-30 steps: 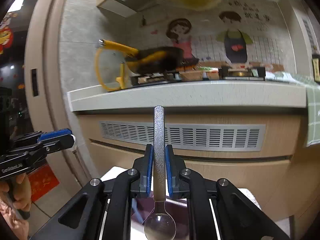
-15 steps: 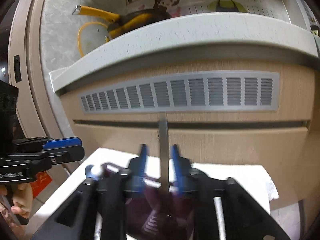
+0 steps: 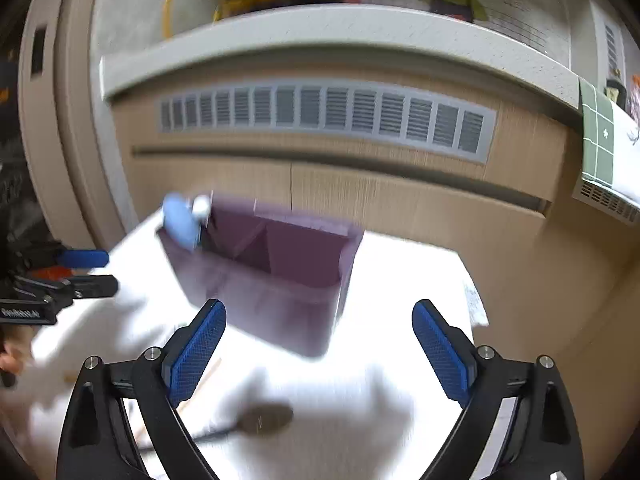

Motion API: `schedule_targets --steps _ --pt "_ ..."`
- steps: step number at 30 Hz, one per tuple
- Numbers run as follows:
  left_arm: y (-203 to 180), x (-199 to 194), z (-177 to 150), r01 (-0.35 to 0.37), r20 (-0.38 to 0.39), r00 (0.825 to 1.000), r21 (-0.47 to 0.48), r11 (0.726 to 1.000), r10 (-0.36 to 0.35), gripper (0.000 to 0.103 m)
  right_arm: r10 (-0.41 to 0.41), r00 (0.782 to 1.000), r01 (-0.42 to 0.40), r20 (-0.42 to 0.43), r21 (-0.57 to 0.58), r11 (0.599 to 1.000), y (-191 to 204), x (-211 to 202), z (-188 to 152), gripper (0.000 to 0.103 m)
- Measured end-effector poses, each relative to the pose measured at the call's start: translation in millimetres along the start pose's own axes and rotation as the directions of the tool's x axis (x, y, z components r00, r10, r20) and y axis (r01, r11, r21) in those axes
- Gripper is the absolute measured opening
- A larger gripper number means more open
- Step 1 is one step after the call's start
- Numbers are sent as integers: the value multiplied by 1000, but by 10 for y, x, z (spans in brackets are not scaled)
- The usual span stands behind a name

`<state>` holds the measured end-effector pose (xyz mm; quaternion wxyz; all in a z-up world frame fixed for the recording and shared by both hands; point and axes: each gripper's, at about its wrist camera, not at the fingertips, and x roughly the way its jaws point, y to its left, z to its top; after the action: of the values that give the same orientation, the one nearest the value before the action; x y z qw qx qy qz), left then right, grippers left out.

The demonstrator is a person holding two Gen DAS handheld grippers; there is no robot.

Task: Organize utensils
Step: 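Drop the metal spoon into the caddy with the right tool while the left drops the white spoon, then grasp the dark-handled spoon with the right tool while the left grasps the wooden spoon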

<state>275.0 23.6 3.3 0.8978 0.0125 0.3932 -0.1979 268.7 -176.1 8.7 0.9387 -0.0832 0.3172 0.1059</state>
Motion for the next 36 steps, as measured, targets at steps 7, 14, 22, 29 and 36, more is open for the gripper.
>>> schedule_targets --steps 7,14,22,29,36 --pt "6 -47 -674 3 -141 990 -34 999 -8 54 -43 990 29 -132 -106 994 202 9 -484 102" --pt "77 -137 -1067 1 -180 983 -127 992 -25 57 -92 971 68 -222 -112 991 251 -62 -742 102" --pt "-304 -140 -1118 189 -200 954 -168 967 -221 58 45 960 -38 -278 29 999 163 -94 -776 73" --pt "-197 -92 -800 17 -183 982 -173 985 -49 58 2 959 7 -282 29 1000 100 -143 -882 59" --pt "48 271 -677 -26 -260 964 -296 955 -54 58 37 961 -20 -274 64 998 97 -127 -947 59"
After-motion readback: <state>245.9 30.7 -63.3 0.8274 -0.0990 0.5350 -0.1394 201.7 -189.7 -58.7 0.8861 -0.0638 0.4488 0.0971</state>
